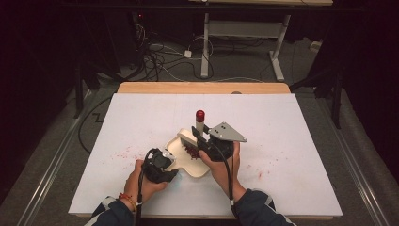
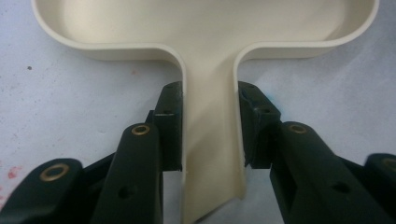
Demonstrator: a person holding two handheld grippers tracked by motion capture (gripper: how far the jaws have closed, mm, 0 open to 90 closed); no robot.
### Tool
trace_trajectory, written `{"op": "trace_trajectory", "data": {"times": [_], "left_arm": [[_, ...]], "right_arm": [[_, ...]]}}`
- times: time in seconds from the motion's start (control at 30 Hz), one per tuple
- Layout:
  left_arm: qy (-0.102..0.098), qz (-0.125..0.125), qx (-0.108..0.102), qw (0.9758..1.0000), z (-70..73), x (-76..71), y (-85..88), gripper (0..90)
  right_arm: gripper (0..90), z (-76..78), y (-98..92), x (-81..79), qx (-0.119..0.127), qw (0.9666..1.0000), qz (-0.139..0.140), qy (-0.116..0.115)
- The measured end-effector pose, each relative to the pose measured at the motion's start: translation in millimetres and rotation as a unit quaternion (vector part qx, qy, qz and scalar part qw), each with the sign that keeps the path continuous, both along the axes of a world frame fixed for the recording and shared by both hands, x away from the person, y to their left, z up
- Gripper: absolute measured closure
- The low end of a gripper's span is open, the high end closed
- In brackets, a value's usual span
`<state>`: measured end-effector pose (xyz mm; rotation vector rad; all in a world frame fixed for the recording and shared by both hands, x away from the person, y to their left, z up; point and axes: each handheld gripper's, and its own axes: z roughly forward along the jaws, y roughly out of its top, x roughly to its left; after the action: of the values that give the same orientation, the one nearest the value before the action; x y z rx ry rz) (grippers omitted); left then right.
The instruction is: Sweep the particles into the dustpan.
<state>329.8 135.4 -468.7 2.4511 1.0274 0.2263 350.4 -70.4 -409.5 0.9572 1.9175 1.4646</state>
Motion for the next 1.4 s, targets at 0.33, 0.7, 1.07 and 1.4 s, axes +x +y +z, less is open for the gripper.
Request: {"op": "trace_trajectory", "data": {"times": [0.33,0.7,1.07,1.4], "left_arm": [[-0.002,-0.004,-0.001,1.0,-0.7,1.2,1.6,63.9],[-0.003,-0.015,0.0,0.9999,-1.8,3.7,4.7,63.9],[-0.007,-0.015,-0.004,0.9998,0.8,2.5,11.2,64.0],[-0.002,-0.016,0.002,0.9999,0.8,0.0,11.5,63.9]], "right_arm": [[69.7,3.0,2.8,-3.8,-0.016,0.9998,0.011,-0.01],[69.9,18.4,-23.2,8.5,0.014,0.9998,0.01,-0.002],[69.8,33.0,-54.0,14.0,-0.014,0.9998,-0.005,-0.014],[69.8,27.4,-101.7,-7.7,-0.041,0.999,-0.019,0.006]]}}
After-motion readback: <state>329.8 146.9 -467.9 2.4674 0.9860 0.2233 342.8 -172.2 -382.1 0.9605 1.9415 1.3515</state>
